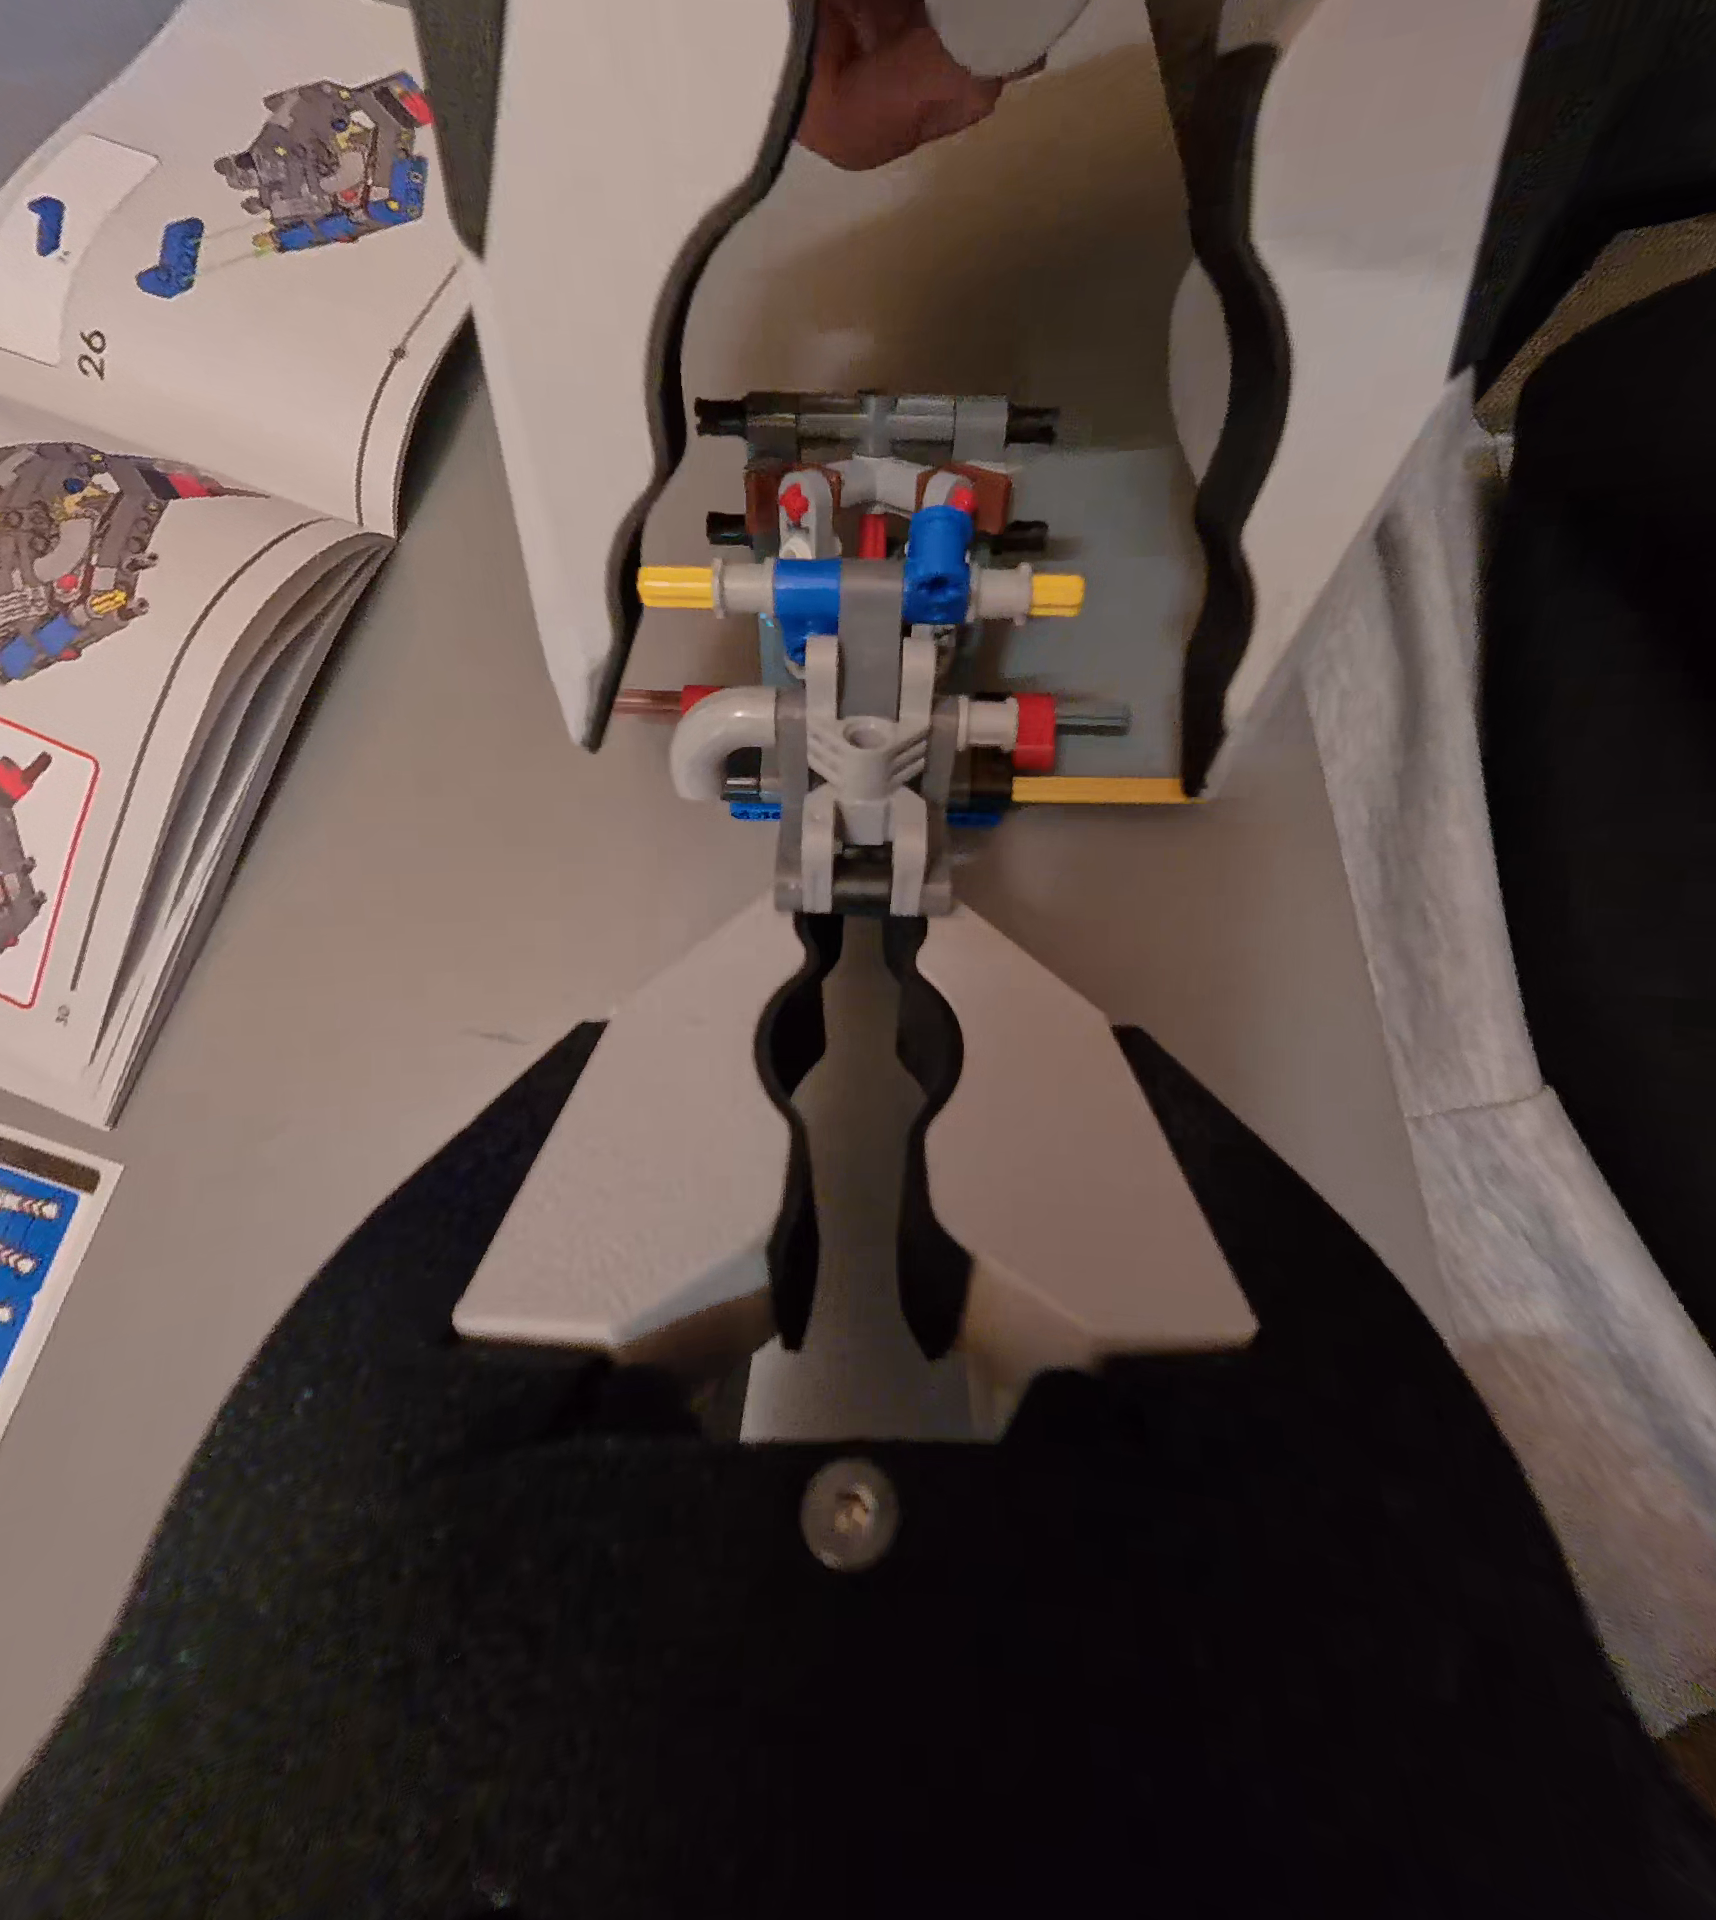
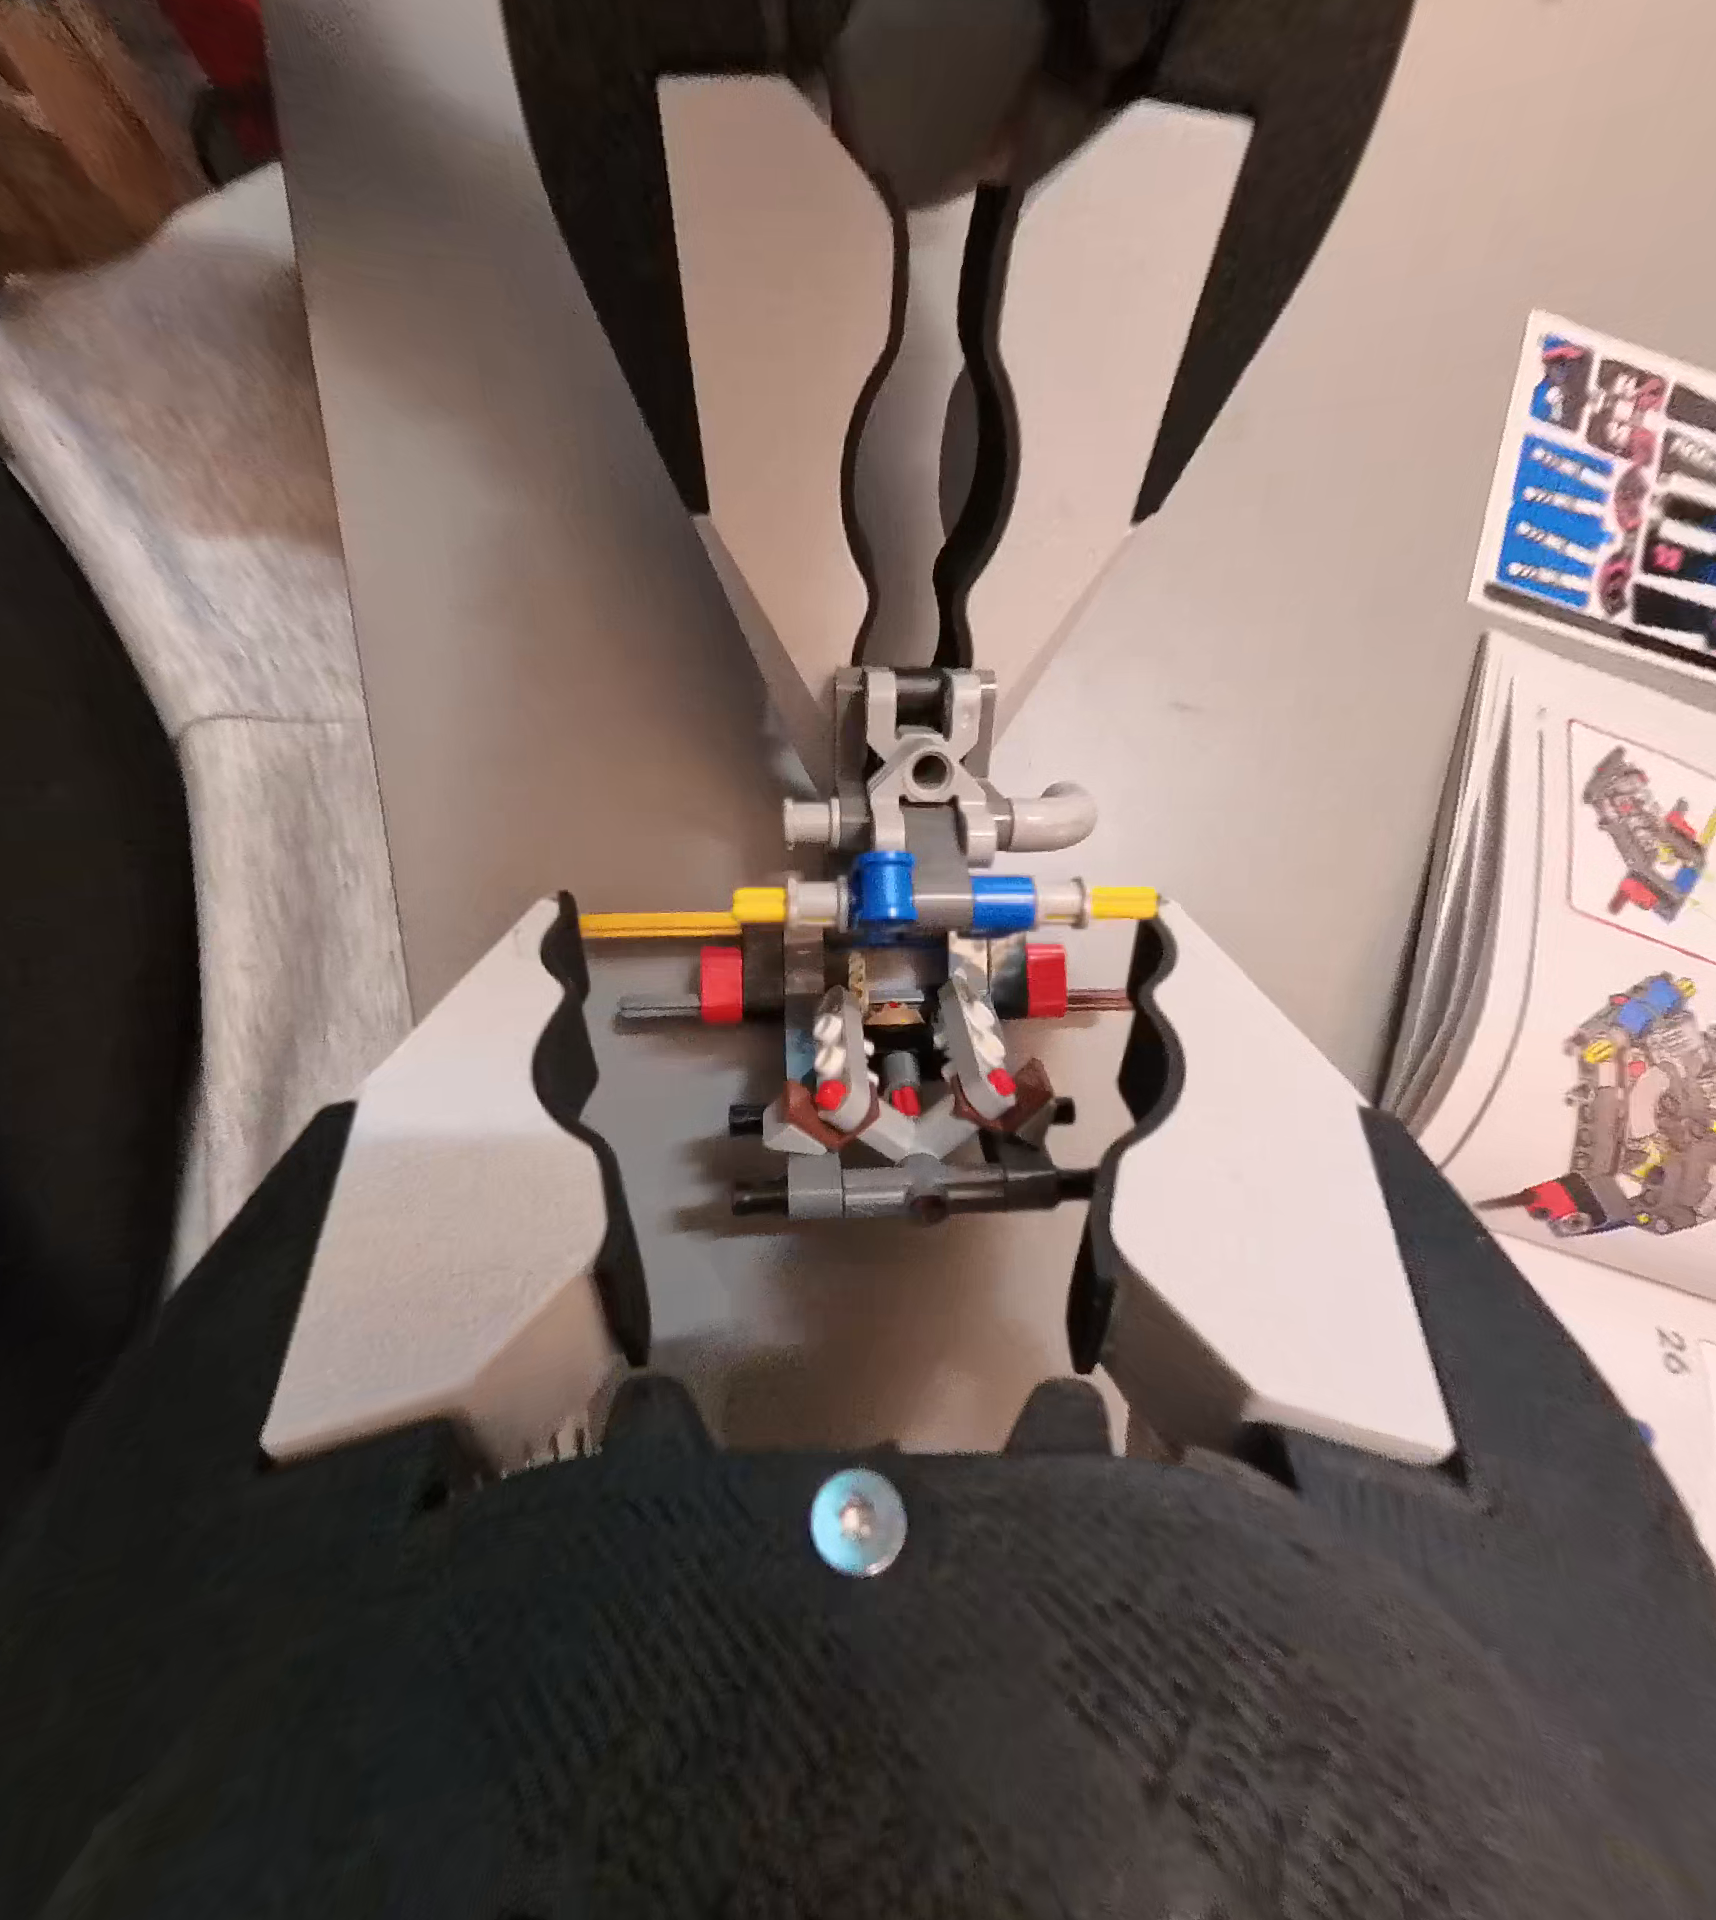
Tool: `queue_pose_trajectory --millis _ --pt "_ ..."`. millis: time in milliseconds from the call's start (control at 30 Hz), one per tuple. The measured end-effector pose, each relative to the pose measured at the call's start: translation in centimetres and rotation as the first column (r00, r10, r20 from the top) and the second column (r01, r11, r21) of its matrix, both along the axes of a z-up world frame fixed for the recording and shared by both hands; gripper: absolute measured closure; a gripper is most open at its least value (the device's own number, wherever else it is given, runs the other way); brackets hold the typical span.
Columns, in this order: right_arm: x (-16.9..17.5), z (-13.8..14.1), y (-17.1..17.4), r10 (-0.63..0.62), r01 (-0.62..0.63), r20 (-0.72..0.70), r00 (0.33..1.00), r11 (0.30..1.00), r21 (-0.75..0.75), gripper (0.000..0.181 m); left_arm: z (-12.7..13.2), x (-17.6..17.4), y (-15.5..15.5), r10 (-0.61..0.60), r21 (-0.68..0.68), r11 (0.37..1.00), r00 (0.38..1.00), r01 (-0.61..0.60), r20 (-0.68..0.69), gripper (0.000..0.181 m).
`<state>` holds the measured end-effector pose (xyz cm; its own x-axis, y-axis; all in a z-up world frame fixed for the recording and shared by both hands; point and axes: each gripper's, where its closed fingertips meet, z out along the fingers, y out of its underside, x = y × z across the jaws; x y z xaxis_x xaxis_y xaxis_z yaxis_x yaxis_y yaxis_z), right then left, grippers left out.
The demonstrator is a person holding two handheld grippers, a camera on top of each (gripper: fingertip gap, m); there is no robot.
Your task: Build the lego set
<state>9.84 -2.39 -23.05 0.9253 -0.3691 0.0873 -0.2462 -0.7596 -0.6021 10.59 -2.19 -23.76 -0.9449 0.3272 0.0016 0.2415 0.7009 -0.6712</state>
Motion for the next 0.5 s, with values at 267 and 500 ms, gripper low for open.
queue_pose_trajectory --millis 267,500 --pt "-0.4 -1.1 0.8 -0.006 0.006 -0.036 0.999 1.0 -0.007 0.073 -0.1 -0.1 -0.1 0.0 -0.075 0.997 1.0 -0.002 -0.027 0.177" --pt "0.1 0.3 0.0 -0.036 0.037 -0.007 0.999 0.998 0.045 0.086 -0.2 -0.1 -0.2 -0.017 -0.146 0.989 0.997 0.005 -0.08 0.177"
